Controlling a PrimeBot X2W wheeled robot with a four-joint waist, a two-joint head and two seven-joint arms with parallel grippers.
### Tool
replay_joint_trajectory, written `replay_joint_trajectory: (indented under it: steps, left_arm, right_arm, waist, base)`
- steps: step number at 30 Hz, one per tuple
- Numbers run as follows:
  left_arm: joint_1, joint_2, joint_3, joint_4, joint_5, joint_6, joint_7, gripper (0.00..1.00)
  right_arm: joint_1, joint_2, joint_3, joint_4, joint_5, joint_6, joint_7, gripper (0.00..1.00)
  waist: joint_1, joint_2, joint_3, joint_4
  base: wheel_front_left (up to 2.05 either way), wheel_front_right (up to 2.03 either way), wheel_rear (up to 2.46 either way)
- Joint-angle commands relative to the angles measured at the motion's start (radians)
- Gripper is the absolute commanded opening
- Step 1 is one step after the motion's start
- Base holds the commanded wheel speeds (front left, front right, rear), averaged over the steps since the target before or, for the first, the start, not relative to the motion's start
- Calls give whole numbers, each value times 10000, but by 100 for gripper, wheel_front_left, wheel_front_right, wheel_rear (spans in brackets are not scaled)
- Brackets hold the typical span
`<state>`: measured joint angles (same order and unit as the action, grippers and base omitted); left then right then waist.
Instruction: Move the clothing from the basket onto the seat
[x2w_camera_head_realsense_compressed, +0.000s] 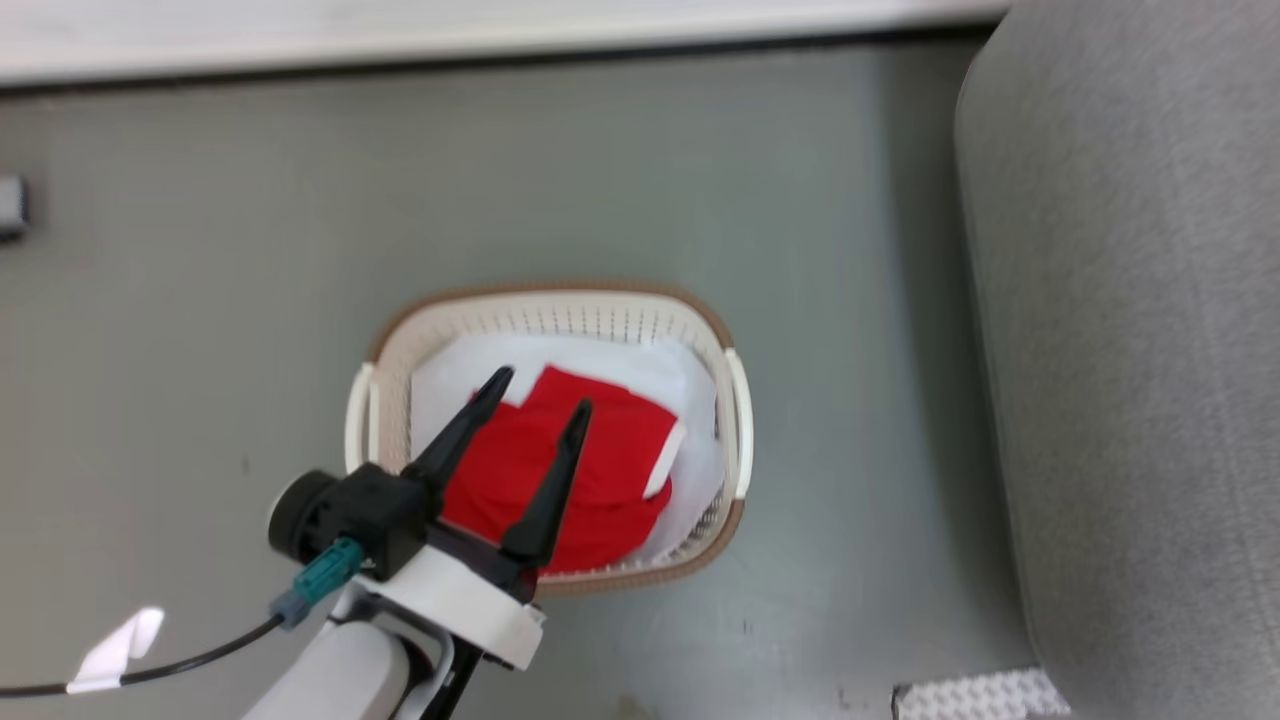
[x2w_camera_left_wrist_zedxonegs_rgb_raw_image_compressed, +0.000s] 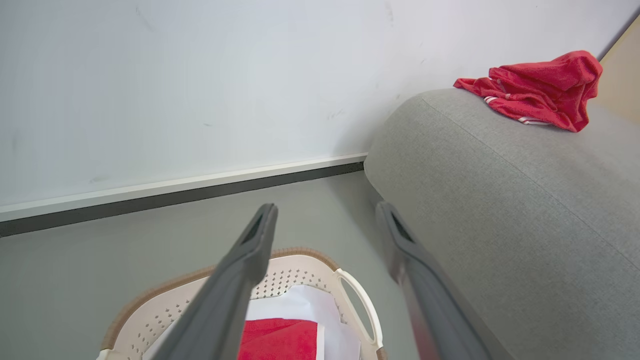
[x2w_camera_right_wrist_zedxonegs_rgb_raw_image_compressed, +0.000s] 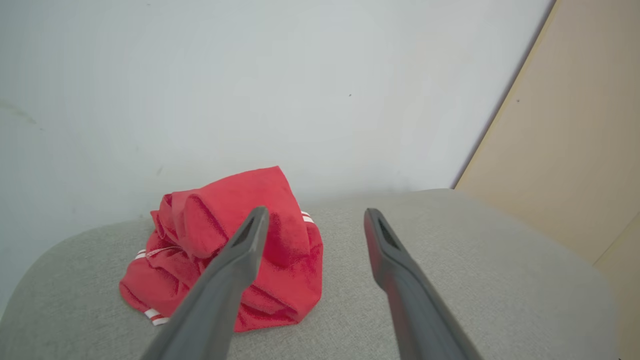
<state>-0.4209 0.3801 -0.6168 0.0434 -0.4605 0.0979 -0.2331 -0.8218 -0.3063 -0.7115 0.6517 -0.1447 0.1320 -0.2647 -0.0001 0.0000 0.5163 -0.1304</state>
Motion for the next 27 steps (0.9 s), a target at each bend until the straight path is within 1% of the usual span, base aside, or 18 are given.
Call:
replay_joint_trajectory:
  steps: [1, 6, 10, 13, 17, 18, 19, 24, 27]
  left_arm:
    - [312, -88, 144, 217, -163, 40, -162, 100]
    - [1109, -301, 819, 729, -426, 123, -313, 100]
    - [1914, -441, 1656, 662, -315, 105, -315, 100]
    - [2520, -616, 2259, 686, -107, 21, -314, 100]
    - [3273, -914, 3059, 670, 149, -151, -313, 100]
    - [3273, -914, 3059, 670, 149, -151, -313, 100]
    - [3435, -1016, 3263, 662, 252, -198, -313, 100]
    - [4195, -1475, 3971, 873, 787, -574, -314, 100]
    - [4491, -1720, 4358, 976, 1159, -833, -314, 100]
  right_arm:
    - [876, 135, 224, -493, 279, -25, 6, 100]
    - [3029, 556, 1137, -2167, 920, -25, 7, 100]
    - [4213, 1049, 1938, -3314, 1241, -25, 7, 100]
    - [4953, 1396, 2509, -3883, 1463, -25, 7, 100]
    - [5839, 1826, 3294, -4332, 1661, -25, 8, 100]
    - [5839, 1826, 3294, -4332, 1661, -25, 8, 100]
    - [6078, 1911, 3509, -4391, 1697, -25, 8, 100]
    - [7213, 2244, 4440, -4313, 1819, -25, 6, 100]
    - [7718, 2347, 4973, -4256, 1804, -25, 8, 100]
  waist:
    - [1, 0, -1064, 125]
    - [1, 0, -2365, 296]
    - [1, 0, -3156, 425]
    - [1, 0, -3731, 557]
    - [1, 0, -4365, 755]
    - [1, 0, -4365, 755]
    - [1, 0, -4512, 813]
    - [1, 0, -5070, 1110]
    - [1, 0, -5179, 1261]
  base:
    - [0, 0, 0]
    - [0, 0, 0]
    - [0, 0, 0]
    - [0, 0, 0]
    - [0, 0, 0]
    - [0, 0, 0]
    - [0, 0, 0]
    - [0, 0, 0]
    - [0, 0, 0]
